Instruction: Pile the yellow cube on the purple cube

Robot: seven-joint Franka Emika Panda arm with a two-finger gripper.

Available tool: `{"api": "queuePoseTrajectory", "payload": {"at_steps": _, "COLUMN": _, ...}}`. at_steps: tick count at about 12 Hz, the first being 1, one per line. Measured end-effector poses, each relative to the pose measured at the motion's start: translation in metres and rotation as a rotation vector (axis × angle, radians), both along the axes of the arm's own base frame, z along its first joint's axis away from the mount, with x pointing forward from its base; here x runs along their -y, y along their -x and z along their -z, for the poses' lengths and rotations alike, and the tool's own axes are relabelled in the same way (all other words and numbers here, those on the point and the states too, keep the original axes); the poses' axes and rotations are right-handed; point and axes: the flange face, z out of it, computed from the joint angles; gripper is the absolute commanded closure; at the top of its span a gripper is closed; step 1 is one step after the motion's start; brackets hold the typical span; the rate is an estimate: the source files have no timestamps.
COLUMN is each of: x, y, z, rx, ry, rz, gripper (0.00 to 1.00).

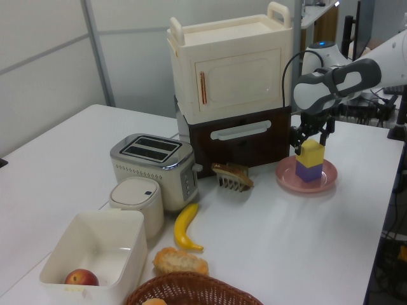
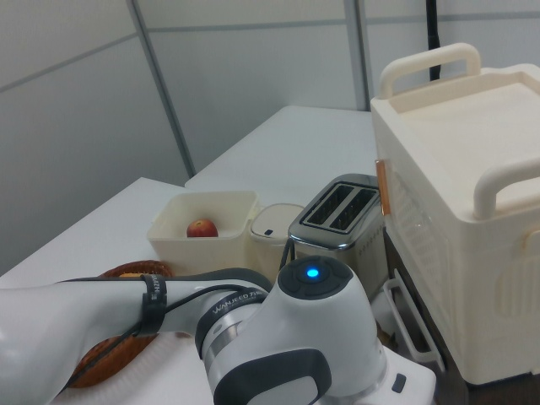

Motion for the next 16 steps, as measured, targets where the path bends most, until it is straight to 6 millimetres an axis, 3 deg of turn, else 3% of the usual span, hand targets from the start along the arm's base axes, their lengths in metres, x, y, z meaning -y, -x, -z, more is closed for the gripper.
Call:
{"api": "queuePoseTrajectory", "payload": {"at_steps": 2, "x": 0.000, "y": -0.002, "z": -0.011, "rx": 0.017, "ry": 0.011, "rz": 0.010, "gripper": 0.00}}
{"api": "queuePoseTrajectory", "payload": {"at_steps": 4, "x": -0.014, "y": -0.001, "z": -0.057, "rx": 0.009, "ry": 0.010, "rz": 0.008, "gripper": 0.00}}
{"api": "queuePoseTrajectory", "payload": {"at_steps": 8, "x": -0.088, "y": -0.012, "z": -0.167, "rx": 0.000, "ry": 0.013, "rz": -0.084, "gripper": 0.00}}
{"api": "queuePoseTrajectory", "payload": {"at_steps": 10, "x": -0.153, "y": -0.033, "z": -0.208, "rx": 0.006, "ry": 0.016, "rz": -0.195, "gripper": 0.00}}
{"api": "queuePoseTrajectory", "payload": {"at_steps": 11, "x": -0.191, "y": -0.043, "z": -0.217, "rx": 0.005, "ry": 0.014, "rz": -0.261, "gripper": 0.00}}
{"api": "queuePoseTrajectory", "payload": {"at_steps": 13, "x": -0.266, "y": -0.060, "z": -0.215, "rx": -0.004, "ry": 0.005, "rz": -0.342, "gripper": 0.00}}
{"api": "queuePoseTrajectory", "payload": {"at_steps": 14, "x": -0.283, "y": -0.067, "z": -0.205, "rx": -0.019, "ry": -0.002, "rz": -0.350, "gripper": 0.00}}
{"api": "queuePoseTrajectory", "payload": {"at_steps": 16, "x": -0.292, "y": -0.080, "z": -0.179, "rx": -0.063, "ry": -0.007, "rz": -0.361, "gripper": 0.00}}
